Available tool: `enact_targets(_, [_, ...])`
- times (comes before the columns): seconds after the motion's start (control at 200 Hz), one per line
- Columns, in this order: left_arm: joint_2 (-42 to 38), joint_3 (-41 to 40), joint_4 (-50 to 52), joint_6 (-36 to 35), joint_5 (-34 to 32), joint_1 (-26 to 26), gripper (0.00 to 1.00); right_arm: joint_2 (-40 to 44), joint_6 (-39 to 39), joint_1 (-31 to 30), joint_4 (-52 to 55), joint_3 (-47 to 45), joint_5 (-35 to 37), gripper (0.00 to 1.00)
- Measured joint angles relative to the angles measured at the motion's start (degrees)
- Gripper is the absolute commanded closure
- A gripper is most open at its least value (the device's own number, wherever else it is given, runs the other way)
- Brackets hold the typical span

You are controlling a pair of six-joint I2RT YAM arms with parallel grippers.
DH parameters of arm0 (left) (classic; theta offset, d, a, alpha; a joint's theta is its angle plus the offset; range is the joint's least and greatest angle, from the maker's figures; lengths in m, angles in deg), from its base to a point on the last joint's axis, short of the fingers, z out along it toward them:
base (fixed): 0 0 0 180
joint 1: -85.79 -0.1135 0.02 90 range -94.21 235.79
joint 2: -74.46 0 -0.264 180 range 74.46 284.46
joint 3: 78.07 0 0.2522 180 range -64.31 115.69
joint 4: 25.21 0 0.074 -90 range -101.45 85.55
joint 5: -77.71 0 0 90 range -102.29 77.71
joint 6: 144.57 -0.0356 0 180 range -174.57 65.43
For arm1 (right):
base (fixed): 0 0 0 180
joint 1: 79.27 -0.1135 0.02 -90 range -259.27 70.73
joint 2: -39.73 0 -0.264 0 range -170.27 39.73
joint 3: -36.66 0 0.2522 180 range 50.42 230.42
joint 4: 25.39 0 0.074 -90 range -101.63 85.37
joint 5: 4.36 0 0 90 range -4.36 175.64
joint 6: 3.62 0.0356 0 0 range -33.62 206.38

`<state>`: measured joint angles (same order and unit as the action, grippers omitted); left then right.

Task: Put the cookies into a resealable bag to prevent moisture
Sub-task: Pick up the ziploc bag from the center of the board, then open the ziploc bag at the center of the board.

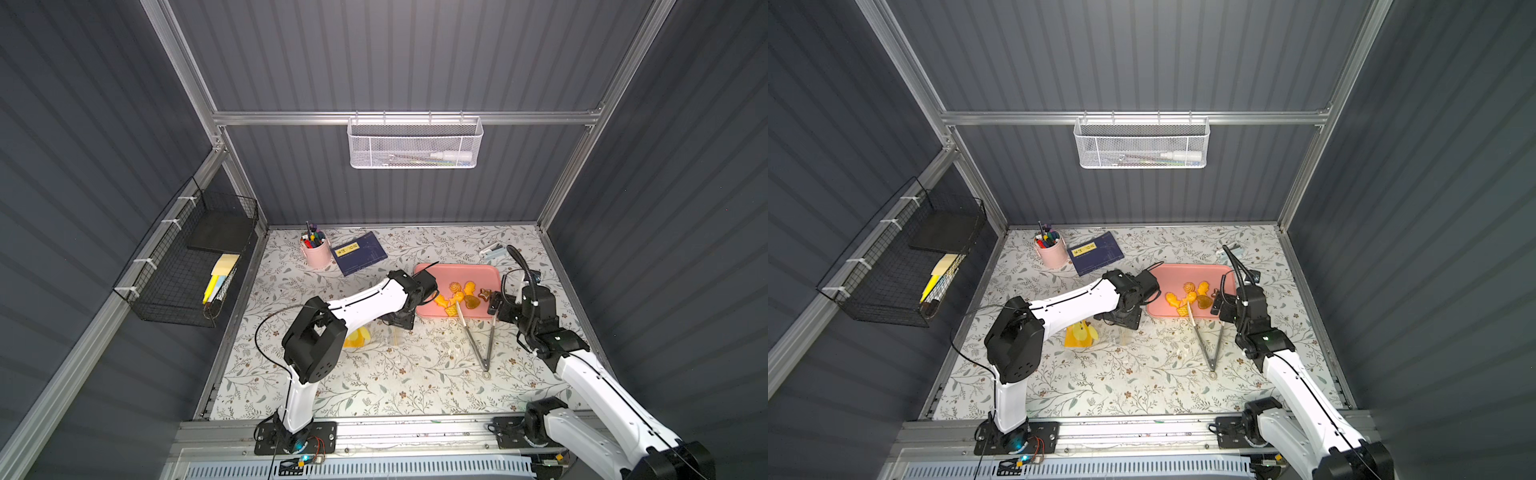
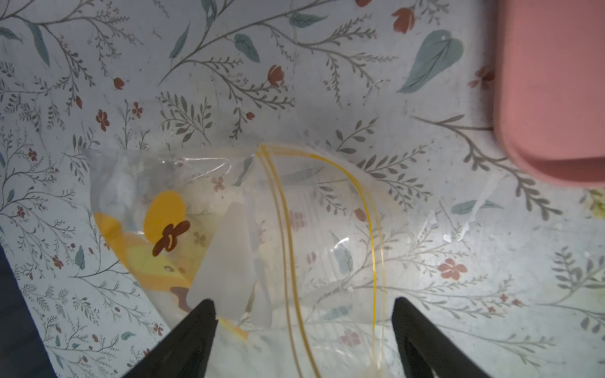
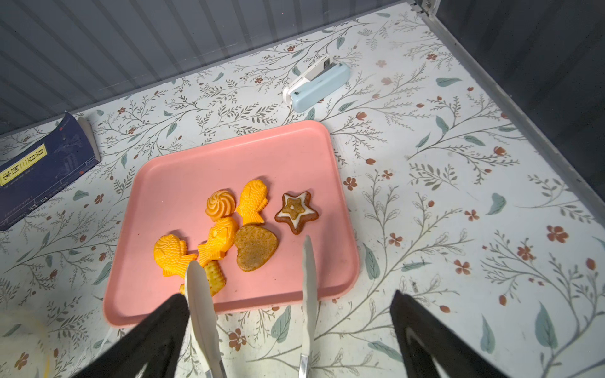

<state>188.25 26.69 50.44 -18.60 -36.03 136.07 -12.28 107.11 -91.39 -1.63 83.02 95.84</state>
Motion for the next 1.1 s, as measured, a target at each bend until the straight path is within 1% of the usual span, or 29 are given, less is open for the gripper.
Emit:
enact_targets(0.035, [0.26,0.15,0.24,0.26,-0.04,0.0,0.22,0.0,-0.04,-0.2,0.07,0.0,-0.48,0.01])
enact_targets(0.105, [1.05,0.17,0.5,0.68,0.15,0.0,0.34,0.0,-0.15,-0.59,0.39,0.0,-1.75,0.01])
enact_targets(0.23, [2.64,0.17,0.46,0.59,1.07,0.0,0.61,-0.28,-0.39,-1.73,1.2,0.0,-5.05,0.01])
enact_targets(0.27, [2.75,0.17,0.44,0.68,1.36,0.0,0.71,-0.61,-0.44,-2.25,1.66,0.11,-6.67,0.01])
enact_targets(0.345, [2.58,0.17,0.28,0.44,1.92,0.0,0.85,-1.77,-0.37,-3.32,2.1,0.55,-10.51,0.01])
enact_targets(0.455, [1.81,0.02,-0.74,-1.7,3.04,0.0,1.0,-4.09,0.44,-5.53,1.84,0.96,-16.39,0.01])
enact_targets(0.565, [-0.87,-1.51,-3.43,-4.28,5.31,-0.44,1.0,-7.19,2.64,-9.01,0.66,0.96,-21.2,0.03])
enact_targets(0.715, [-6.36,-4.57,-8.44,-6.54,12.68,-3.08,1.0,-12.83,7.58,-14.71,-4.35,0.96,-25.09,0.04])
enact_targets(0.825, [-9.6,-6.45,-11.1,-7.34,17.38,-6.01,1.0,-17.49,11.74,-18.25,-9.84,1.09,-26.32,0.04])
enact_targets(0.911, [-10.56,-6.58,-12.41,-8.02,19.65,-7.74,1.0,-22.23,14.49,-20.41,-13.35,2.29,-26.77,0.05])
enact_targets(1.101, [-10.84,-7.28,-14.86,-9.77,24.33,-8.04,1.0,-32.24,18.18,-24.17,-18.32,7.8,-27.15,0.09])
